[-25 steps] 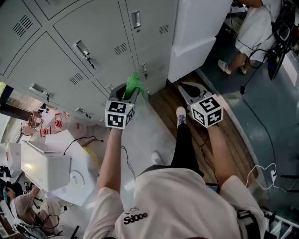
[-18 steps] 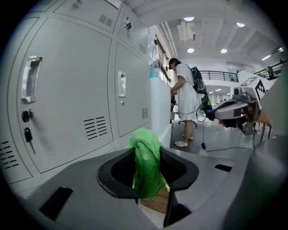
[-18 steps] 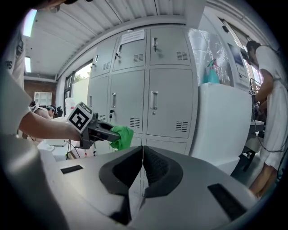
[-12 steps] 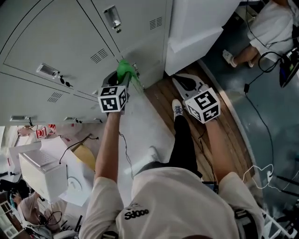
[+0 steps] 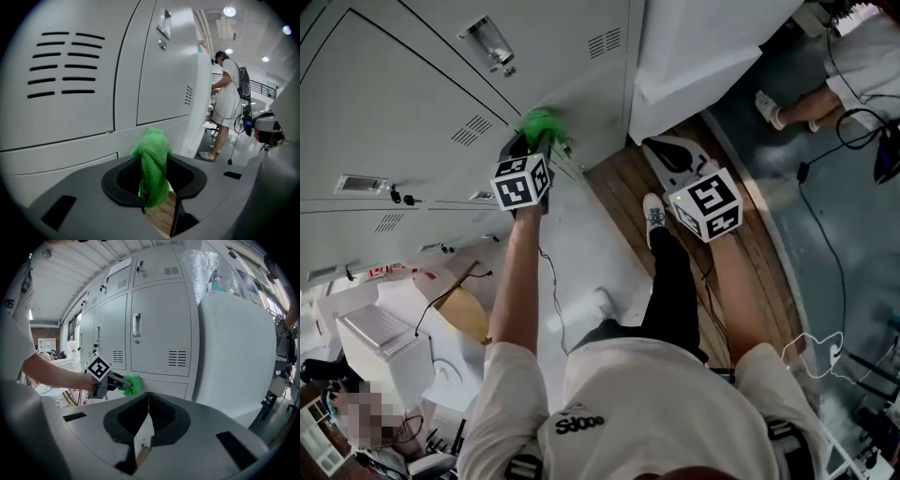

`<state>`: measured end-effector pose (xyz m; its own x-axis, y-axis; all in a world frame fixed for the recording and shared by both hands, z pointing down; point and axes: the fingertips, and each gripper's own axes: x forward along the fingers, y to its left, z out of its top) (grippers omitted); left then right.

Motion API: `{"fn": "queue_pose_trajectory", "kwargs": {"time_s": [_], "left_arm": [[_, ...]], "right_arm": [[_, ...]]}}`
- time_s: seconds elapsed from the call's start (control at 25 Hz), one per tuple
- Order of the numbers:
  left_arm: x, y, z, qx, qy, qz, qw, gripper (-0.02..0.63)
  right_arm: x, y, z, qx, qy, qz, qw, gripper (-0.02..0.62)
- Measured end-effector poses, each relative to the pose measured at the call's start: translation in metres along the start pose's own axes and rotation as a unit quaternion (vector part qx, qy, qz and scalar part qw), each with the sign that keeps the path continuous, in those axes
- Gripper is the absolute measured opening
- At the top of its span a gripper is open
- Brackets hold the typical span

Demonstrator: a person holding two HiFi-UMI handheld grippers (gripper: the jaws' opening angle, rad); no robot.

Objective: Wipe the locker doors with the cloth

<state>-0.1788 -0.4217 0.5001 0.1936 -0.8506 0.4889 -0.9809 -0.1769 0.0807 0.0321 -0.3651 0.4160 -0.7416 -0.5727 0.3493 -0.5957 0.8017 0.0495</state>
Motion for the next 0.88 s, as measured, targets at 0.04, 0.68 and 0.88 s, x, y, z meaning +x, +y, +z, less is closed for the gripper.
{"fn": "queue_pose_trajectory", "kwargs": {"time_s": [0.04, 0.68, 0.88], "left_arm": [[0.007, -0.002, 0.001, 0.001, 0.001, -0.004, 1.0000, 0.147], [0.130, -0.117, 0.040, -0.007, -0.014, -0.120, 0.9926, 0.141], [0.162, -0.145, 0.047, -0.020, -0.017, -0.143, 0.9894, 0.141]], "right_arm": [[0.003, -0.005, -0.001, 0.000, -0.001, -0.003, 1.000, 0.008], [-0.024, -0.078, -0.037, 0.003, 0.024, -0.085, 0.996, 0.009], [-0.031, -0.094, -0.046, 0.017, 0.029, -0.098, 0.995, 0.008]]}}
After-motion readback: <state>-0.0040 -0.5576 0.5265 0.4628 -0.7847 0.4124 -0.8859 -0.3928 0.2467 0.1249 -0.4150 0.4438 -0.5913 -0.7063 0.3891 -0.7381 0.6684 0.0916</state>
